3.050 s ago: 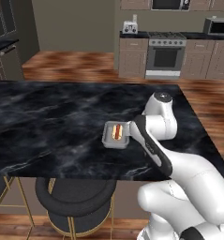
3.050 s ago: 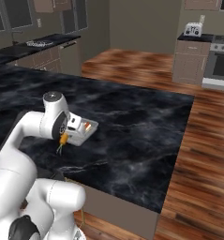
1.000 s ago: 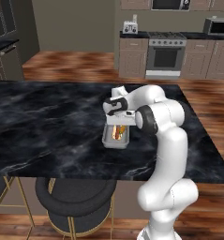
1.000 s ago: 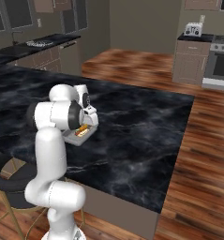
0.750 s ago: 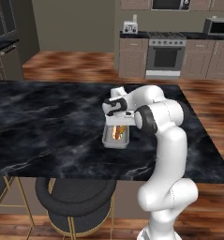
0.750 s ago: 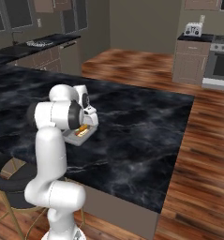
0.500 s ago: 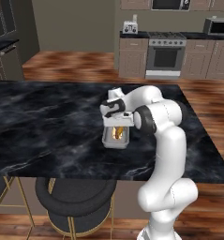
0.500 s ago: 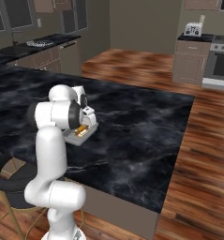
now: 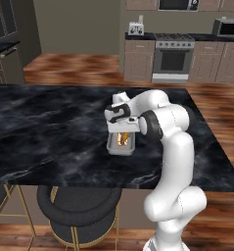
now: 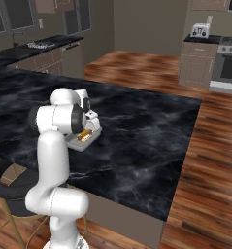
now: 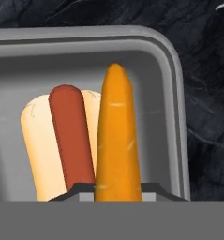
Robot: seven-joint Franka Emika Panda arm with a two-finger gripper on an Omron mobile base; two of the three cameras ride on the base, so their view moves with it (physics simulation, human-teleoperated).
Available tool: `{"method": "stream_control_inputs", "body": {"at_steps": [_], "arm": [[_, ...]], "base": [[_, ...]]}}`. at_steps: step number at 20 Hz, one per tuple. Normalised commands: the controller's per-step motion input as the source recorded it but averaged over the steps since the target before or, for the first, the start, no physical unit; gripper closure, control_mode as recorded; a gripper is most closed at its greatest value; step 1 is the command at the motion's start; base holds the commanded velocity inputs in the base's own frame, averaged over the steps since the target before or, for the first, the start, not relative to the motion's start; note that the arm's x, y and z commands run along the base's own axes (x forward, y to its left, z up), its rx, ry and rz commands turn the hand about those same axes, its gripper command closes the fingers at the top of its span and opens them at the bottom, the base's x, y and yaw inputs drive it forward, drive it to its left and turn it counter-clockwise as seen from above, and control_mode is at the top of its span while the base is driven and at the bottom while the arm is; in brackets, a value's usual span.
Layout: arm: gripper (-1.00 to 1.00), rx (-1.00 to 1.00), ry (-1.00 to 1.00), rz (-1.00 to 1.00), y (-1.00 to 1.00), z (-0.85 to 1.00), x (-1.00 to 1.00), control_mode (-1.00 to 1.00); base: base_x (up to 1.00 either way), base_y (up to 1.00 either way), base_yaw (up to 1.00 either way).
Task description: Place one cooked food and one vegetable from the large plate to each tupperware container.
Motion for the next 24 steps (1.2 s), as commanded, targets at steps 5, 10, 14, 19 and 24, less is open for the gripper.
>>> {"method": "stream_control_inputs", "body": {"at_steps": [5,10,14,19,24], "arm": [[1.0,0.0,-0.01,0.0,0.0,0.0,-0.03,-1.0],[-1.0,0.0,-0.02,0.0,0.0,0.0,-0.15,-1.0],[-1.0,0.0,-0.05,0.0,0.0,0.0,-0.16,-1.0],[-1.0,0.0,-0.09,0.0,-0.01,0.0,-0.2,-1.0],[-1.0,0.12,-0.17,0.0,-0.09,0.35,-0.41,-1.0]], "base": [[0.0,0.0,0.0],[0.0,0.0,0.0],[0.0,0.0,0.0],[0.0,0.0,0.0],[0.0,0.0,0.0]]}}
